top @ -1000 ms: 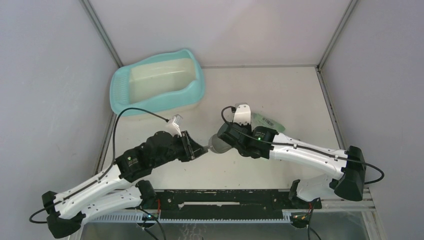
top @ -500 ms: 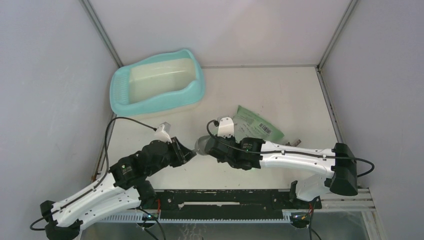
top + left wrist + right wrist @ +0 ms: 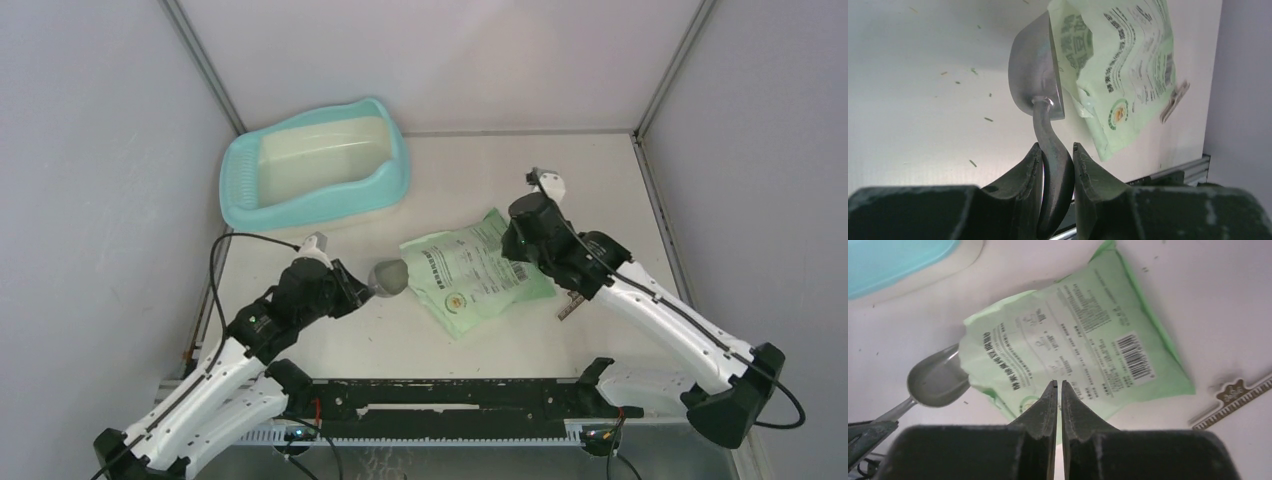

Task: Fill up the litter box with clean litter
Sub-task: 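Scoop the cat litter from the cat litter bag.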

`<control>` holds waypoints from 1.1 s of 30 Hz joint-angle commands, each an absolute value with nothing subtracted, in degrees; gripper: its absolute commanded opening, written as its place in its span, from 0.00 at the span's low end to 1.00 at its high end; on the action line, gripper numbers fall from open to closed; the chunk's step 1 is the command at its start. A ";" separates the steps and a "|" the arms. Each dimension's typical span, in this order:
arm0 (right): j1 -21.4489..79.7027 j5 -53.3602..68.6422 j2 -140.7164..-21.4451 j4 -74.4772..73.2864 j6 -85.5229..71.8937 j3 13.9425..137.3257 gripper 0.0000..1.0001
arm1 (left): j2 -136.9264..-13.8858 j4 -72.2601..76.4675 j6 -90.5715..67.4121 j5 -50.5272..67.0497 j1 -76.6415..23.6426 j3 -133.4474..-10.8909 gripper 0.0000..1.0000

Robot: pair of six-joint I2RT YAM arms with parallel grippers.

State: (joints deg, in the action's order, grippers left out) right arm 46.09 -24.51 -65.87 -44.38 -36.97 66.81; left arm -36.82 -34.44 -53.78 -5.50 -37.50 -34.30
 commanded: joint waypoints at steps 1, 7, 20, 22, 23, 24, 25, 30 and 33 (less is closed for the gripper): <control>38.10 -17.26 -63.73 -42.38 -31.38 62.60 0.12 | -39.79 -26.04 -47.92 7.31 -36.01 -37.03 0.18; 28.38 -8.83 -66.26 -37.83 -29.06 57.26 0.10 | -42.71 -20.68 -45.47 17.67 -36.24 -36.53 0.16; 14.66 -0.67 -74.78 -29.36 -29.12 54.21 0.10 | -45.00 -5.61 -48.93 22.57 -34.67 -27.23 0.17; 12.39 -0.62 -76.75 -28.56 -29.12 54.98 0.10 | -45.50 -4.45 -49.08 21.08 -34.41 -25.91 0.17; 11.57 -0.04 -78.04 -28.28 -28.92 55.48 0.11 | -45.33 -4.03 -49.05 20.27 -34.17 -25.27 0.16; 11.04 0.91 -79.30 -28.03 -28.81 56.01 0.14 | -44.84 -3.37 -49.09 19.10 -34.03 -24.66 0.16; 10.67 1.16 -80.85 -28.00 -28.67 56.52 0.19 | -44.28 -2.63 -49.13 17.94 -34.02 -23.97 0.16; 9.93 2.12 -87.38 -27.27 -29.21 57.86 0.44 | -41.96 6.54 -50.37 16.03 -33.99 -18.46 0.16; 10.05 3.25 -90.20 -26.26 -29.14 58.30 0.51 | -42.59 11.30 -50.54 16.72 -34.01 -15.67 0.16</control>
State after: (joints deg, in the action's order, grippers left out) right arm 10.04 1.26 -88.33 -29.39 -29.76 55.64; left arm -43.07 -1.15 -49.45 16.75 -34.30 -18.87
